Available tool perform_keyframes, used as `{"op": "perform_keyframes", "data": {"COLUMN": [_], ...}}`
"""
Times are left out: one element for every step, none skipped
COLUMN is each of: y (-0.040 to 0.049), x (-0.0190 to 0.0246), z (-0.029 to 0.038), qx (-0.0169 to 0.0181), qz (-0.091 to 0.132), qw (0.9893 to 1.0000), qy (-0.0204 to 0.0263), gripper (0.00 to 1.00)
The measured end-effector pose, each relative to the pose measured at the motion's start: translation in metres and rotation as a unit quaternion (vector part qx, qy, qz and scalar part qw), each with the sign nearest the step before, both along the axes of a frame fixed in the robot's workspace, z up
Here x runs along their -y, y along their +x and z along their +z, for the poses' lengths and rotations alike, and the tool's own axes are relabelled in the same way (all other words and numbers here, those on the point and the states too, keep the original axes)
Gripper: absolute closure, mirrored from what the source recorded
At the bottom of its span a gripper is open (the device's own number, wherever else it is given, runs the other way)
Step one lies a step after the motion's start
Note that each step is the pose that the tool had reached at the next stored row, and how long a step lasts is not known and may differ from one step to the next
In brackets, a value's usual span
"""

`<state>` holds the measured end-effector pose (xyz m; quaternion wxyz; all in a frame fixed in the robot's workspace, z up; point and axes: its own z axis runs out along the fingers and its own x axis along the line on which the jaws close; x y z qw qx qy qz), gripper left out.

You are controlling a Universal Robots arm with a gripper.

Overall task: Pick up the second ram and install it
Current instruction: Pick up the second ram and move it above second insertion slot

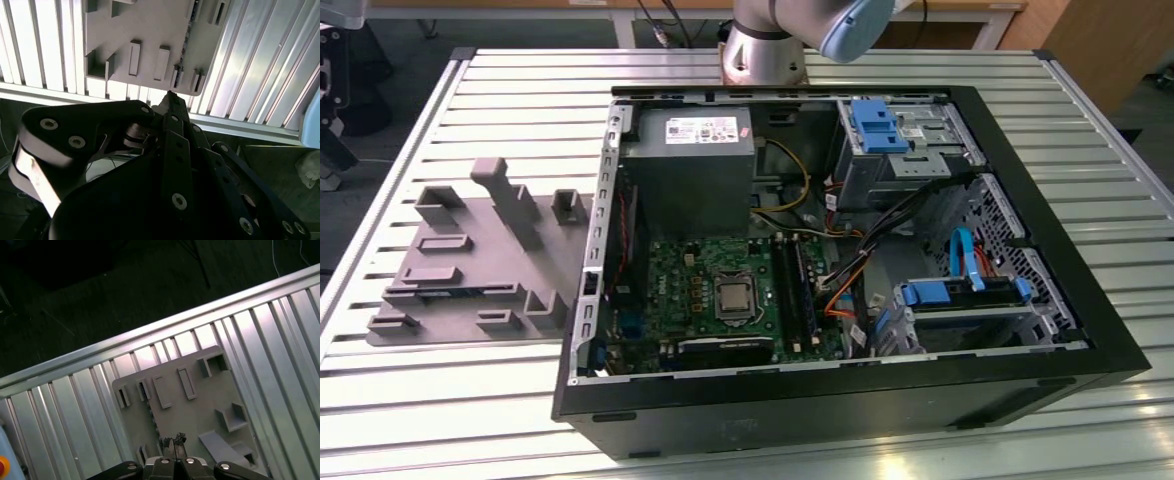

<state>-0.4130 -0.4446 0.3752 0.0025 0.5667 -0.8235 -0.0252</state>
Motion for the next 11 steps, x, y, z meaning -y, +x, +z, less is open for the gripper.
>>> {"op": "perform_keyframes", "data": {"y": [0.0000,0.0000,0.0000,0.0000,0.0000,0.0000,0.0000,0.0000,0.0000,0.0000,0.0000], "x": [0.0000,0.0000,0.0000,0.0000,0.0000,0.0000,0.0000,0.0000,0.0000,0.0000,0.0000], "z": [0.0000,0.0000,0.0000,0.0000,0.0000,0.0000,-0.0001,-0.0001,-0.0002,-0.0002,-0.0002], "qx": [0.0000,0.0000,0.0000,0.0000,0.0000,0.0000,0.0000,0.0000,0.0000,0.0000,-0.0001], "qz": [0.002,0.005,0.008,0.012,0.017,0.023,0.031,0.040,0.047,0.055,0.063], "qw": [1.0000,1.0000,1.0000,0.9999,0.9999,0.9997,0.9995,0.9992,0.9989,0.9985,0.9980], "qy": [0.0000,0.0000,0.0000,0.0000,0.0000,0.0000,0.0000,0.0000,0.0000,0.0000,0.0000], "gripper": [0.89,0.89,0.89,0.89,0.89,0.89,0.89,0.89,0.89,0.89,0.89]}}
